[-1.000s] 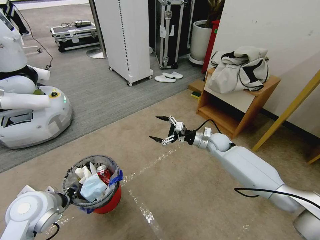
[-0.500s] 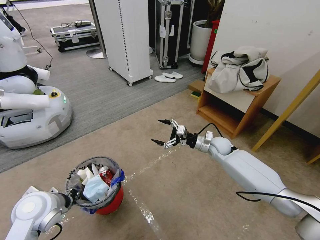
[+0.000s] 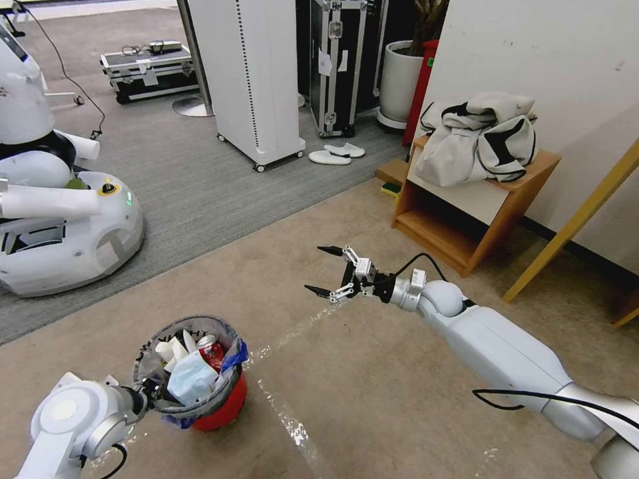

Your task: Pick up the trash bin and place the garbage on the floor into it.

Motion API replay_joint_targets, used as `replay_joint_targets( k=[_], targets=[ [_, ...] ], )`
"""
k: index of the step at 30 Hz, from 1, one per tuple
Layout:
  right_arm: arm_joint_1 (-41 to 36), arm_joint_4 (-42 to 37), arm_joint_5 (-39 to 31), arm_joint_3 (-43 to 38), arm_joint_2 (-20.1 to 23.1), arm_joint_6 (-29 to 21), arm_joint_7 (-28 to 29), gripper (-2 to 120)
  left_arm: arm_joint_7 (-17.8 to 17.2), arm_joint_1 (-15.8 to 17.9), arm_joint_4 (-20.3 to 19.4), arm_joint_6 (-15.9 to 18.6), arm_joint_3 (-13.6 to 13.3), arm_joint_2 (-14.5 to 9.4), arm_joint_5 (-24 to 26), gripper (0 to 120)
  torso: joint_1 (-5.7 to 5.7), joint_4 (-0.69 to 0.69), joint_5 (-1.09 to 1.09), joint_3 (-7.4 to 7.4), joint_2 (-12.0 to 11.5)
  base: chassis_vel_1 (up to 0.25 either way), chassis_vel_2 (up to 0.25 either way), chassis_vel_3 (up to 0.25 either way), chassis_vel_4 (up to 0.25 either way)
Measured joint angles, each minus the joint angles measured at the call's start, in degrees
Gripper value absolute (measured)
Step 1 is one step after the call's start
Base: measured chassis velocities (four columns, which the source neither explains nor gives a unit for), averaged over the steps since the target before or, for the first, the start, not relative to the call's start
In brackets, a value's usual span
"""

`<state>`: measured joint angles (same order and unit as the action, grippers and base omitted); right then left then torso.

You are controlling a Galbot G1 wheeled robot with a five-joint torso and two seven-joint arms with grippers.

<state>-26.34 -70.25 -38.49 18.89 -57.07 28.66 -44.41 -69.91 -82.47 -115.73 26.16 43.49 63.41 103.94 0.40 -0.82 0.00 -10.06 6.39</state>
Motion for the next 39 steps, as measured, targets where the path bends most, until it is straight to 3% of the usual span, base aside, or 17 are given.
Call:
replay_joint_targets(
  k=[16, 18, 21, 31, 34, 37, 39],
  targets=[
    [-1.16, 0.19, 0.72, -0.12, -0.31, 0.41, -0.06, 100, 0.26, 0.34, 1.15, 1.14, -0.45, 0.34, -0.09, 4, 0.0, -0.01, 0.0, 0.0, 0.0, 0.0, 0.0, 0.0, 0.0],
    [-1.1, 0.56, 0.75, 0.04, -0.71, 0.47, -0.08, 100, 0.63, 0.36, 1.51, 1.21, -0.56, 0.47, -0.27, 20, 0.0, 0.0, 0.01, 0.0, 0.0, 0.0, 0.0, 0.0, 0.0],
    [-0.92, 0.74, 0.75, 0.17, -0.81, 0.48, -0.09, 100, 0.64, 0.5, 1.78, 1.21, -0.75, 0.55, -0.55, 29, 0.0, 0.0, 0.0, 0.0, 0.0, 0.0, 0.0, 0.0, 0.0],
    [-0.58, 1.36, 0.71, 0.25, -0.71, 0.62, -0.23, 100, 0.5, 0.4, 1.7, 1.08, -0.84, 0.64, -0.61, 45, 0.0, 0.0, 0.0, 0.0, 0.0, 0.0, 0.0, 0.0, 0.0],
    [-0.54, 1.37, 0.62, 0.26, -0.64, 0.67, -0.19, 100, 0.48, 0.16, 1.25, 1.08, -0.75, 0.68, -0.42, 59, 0.0, 0.0, 0.0, 0.0, 0.0, 0.0, 0.0, 0.0, 0.0],
    [-0.53, 1.34, 0.6, 0.29, -0.61, 0.66, -0.15, 100, 0.48, 0.15, 1.11, 0.98, -0.69, 0.72, -0.27, 64, 0.0, 0.0, 0.0, 0.0, 0.0, 0.0, 0.0, 0.0, 0.0],
    [-0.5, 1.25, 0.57, 0.39, -0.44, 0.67, -0.06, 100, 0.48, 0.02, 0.98, 0.84, -0.55, 0.78, -0.22, 76, 0.0, 0.0, 0.0, 0.0, 0.0, 0.0, 0.0, 0.0, 0.0]
  ],
)
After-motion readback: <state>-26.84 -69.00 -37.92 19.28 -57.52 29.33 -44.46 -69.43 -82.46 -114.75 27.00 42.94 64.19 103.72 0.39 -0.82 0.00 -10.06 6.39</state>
